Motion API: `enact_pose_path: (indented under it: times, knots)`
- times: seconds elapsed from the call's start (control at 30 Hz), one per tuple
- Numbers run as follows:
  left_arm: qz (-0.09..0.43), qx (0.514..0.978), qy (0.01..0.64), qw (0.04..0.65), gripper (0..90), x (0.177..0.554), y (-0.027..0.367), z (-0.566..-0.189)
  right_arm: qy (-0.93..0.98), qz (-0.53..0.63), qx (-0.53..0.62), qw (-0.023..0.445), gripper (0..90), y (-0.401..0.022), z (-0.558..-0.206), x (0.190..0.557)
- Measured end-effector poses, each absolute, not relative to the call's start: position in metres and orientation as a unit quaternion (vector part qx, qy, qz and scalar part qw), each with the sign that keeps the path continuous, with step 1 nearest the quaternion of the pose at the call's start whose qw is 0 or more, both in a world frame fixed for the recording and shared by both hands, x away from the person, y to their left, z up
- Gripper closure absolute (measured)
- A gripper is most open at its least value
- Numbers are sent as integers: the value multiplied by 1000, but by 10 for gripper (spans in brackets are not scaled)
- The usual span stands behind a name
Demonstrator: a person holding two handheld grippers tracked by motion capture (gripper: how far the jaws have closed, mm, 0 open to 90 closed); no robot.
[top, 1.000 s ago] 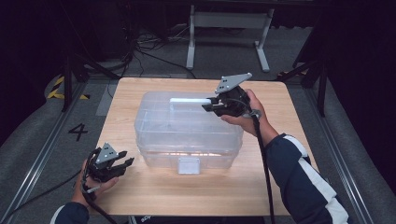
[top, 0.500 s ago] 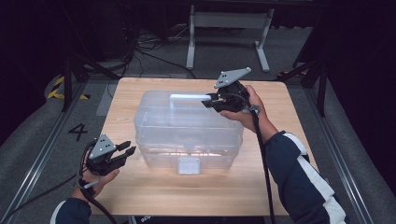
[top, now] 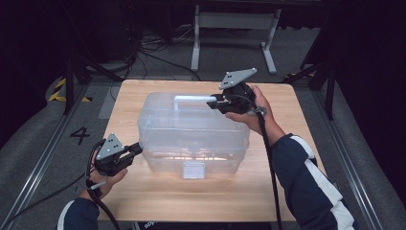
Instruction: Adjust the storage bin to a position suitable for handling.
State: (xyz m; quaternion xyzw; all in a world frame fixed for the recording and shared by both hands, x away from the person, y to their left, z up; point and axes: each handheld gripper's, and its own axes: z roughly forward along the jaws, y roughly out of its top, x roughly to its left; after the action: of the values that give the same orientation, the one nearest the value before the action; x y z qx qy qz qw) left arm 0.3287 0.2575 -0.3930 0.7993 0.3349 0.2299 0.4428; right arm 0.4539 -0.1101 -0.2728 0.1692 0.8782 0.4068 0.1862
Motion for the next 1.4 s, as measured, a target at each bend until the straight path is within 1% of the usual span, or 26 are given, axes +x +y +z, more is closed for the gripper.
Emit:
enact_pose_path:
  times: [0.13, 0.2, 0.3, 0.4, 0.57, 0.73, 0.77, 0.9, 1.03, 1.37, 1.4]
  knots:
    - [229, 800, 338, 440, 839, 329, 257, -393, 871, 415, 174, 199, 649, -113, -275, 450]
    - [231, 801, 338, 436, 840, 329, 257, -393, 865, 423, 178, 203, 589, -118, -275, 447]
    - [232, 801, 338, 437, 840, 329, 257, -393, 859, 427, 183, 216, 572, -127, -275, 443]
    - [233, 804, 334, 432, 840, 329, 257, -394, 845, 442, 196, 226, 521, -143, -277, 439]
    - [235, 805, 332, 431, 840, 329, 257, -393, 830, 455, 216, 240, 469, -169, -279, 431]
    - [238, 802, 332, 435, 847, 330, 257, -389, 810, 471, 230, 264, 436, -202, -278, 419]
    - [239, 802, 331, 435, 848, 330, 257, -389, 802, 474, 237, 275, 412, -211, -278, 415]
    - [240, 801, 332, 436, 851, 331, 257, -387, 793, 478, 248, 286, 397, -234, -283, 406]
    - [247, 803, 329, 432, 855, 331, 257, -385, 791, 477, 256, 284, 390, -251, -301, 401]
    - [250, 800, 327, 436, 858, 333, 257, -380, 805, 462, 256, 268, 383, -260, -351, 395]
    - [251, 800, 326, 437, 858, 333, 257, -379, 805, 462, 256, 268, 383, -260, -351, 395]
